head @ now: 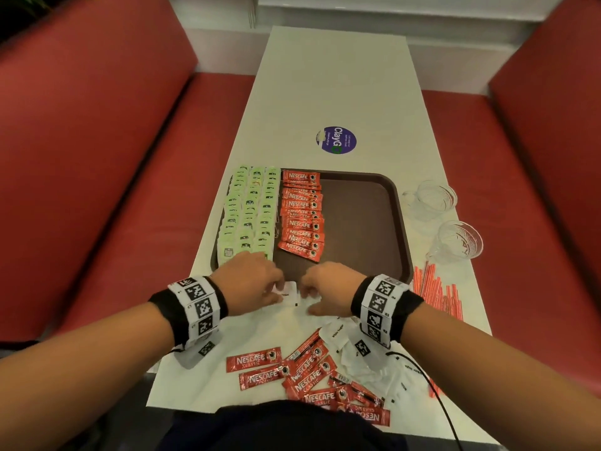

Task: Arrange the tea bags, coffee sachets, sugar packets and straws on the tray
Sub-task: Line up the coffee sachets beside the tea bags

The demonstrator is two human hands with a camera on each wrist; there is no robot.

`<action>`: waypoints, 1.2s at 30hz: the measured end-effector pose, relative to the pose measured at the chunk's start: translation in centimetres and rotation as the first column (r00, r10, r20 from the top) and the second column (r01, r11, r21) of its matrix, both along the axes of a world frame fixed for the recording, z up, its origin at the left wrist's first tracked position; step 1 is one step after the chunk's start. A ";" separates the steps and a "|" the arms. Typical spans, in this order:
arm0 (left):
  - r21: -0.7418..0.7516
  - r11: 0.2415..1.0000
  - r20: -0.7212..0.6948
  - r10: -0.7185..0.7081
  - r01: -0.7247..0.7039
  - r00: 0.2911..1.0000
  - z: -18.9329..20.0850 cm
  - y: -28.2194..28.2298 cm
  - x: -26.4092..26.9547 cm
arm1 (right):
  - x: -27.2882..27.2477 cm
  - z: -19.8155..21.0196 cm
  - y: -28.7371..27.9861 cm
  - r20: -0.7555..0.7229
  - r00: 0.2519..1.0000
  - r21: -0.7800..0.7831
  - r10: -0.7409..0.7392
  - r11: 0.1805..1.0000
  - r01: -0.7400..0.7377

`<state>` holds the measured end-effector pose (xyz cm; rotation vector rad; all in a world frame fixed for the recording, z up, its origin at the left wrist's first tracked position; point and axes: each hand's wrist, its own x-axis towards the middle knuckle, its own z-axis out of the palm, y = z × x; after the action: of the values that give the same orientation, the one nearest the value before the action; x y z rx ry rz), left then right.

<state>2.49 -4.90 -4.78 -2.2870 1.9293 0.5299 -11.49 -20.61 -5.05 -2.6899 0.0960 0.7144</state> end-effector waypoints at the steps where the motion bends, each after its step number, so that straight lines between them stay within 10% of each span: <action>1: 0.046 0.999 -0.009 -0.030 0.030 1.000 -0.2 0.9 -0.3 | -0.2 -0.3 0.7 -0.027 0.999 -0.001 0.036 0.999 -0.036; 20: 0.260 0.964 -0.069 -0.033 0.050 0.997 -3.3 5.7 -2.2 | -0.9 -2.1 5.4 -0.111 0.961 -0.192 0.255 0.943 -0.272; 36: -0.062 0.973 -0.239 0.202 -0.222 0.950 0.6 0.6 2.9 | 1.3 0.1 0.0 0.269 0.908 0.310 -0.322 0.921 0.235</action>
<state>5.36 -4.26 -4.22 -2.6128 1.8426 0.7821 -10.17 -20.61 -4.98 -2.4184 0.2779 0.1868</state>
